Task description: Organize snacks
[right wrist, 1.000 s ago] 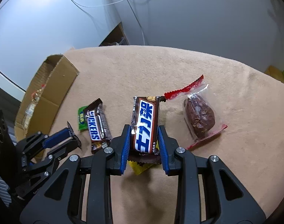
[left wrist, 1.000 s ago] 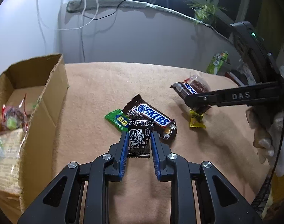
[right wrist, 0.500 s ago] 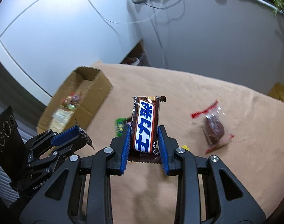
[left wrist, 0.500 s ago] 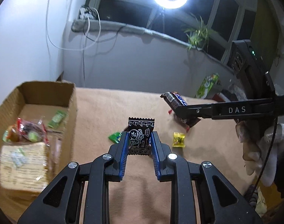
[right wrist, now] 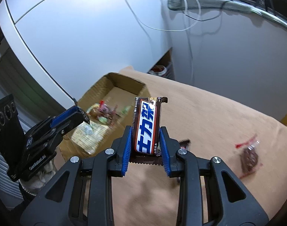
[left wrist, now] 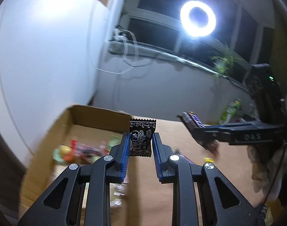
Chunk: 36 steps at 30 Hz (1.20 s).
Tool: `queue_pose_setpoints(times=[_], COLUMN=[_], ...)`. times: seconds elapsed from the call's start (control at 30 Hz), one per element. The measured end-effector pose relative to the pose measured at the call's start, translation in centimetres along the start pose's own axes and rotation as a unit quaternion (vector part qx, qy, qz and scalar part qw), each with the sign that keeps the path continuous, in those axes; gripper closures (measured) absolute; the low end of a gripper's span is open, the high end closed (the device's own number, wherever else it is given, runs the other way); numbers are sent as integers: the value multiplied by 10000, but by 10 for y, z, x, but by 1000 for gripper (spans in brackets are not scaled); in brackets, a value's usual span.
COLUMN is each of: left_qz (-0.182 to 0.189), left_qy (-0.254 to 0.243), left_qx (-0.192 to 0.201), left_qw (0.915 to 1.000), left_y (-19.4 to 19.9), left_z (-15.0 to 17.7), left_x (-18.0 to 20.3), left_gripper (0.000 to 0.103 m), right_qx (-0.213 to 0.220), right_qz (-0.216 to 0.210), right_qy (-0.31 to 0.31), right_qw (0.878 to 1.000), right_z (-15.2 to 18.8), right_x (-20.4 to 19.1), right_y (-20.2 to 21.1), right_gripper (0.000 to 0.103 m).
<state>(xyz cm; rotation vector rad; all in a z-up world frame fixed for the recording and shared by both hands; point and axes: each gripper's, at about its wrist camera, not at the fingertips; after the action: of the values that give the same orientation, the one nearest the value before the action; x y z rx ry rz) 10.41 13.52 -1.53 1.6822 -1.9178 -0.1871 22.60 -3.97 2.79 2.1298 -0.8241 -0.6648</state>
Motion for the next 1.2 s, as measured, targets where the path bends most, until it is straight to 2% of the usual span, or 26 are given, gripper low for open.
queue_pose_setpoints(times=[0.23,0.43,0.87,0.93,0.97,1.0,1.07,1.1,1.2], left_qz=[-279,-469,-619,-657,-689,-712,-805,-851,-983], left_qy=[370,545,745,779,797,802,816,827,911], left_qx=[15,-33,-172,-150,-125,-109,-56,-38,-23], left_qw=[9989,9974,9952,9947,9944,9942,9934,9929,9910], left_y=[-3,-12,-17,-15,-14,-13,-10,-10,-8], left_z=[-12,-17,-19,-20,-20,-20,-20,-20,-21], left_x=[-40,-59,-78,-80,-81,-82,-83,-83,-87], left_gripper=[81,81,80,77,70,58,43,39,35], right_qx=[-52,-153,-391,-351,-342,-307,-177,-121,-53], right_qz=[-253,-359,-356,-286,-286,-293,-236,-203,-169], right_qy=[144,225,366,380,385,381,389,395,406], right_qw=[9996,9990,9979,9983,9983,9984,9988,9989,9990], right_z=[-20,-32,-41,-41,-41,-42,-43,-43,-44], right_x=[-33,-52,-63,-63,-64,-64,-63,-63,-61], right_y=[-25,-49,-80,-79,-79,-77,-71,-69,-62], right_gripper=[73,73,73,72,67,62,42,41,41])
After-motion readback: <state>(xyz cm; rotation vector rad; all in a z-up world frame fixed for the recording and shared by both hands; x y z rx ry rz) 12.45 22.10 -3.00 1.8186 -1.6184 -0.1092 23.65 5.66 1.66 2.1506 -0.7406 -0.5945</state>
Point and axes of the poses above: each gripper's, at about its wrist camera, not at the fingertips, and y roughly against the way its jaws point, x to its right, z to its underside, and after that the axes turned 9 degrees about z, right-handed
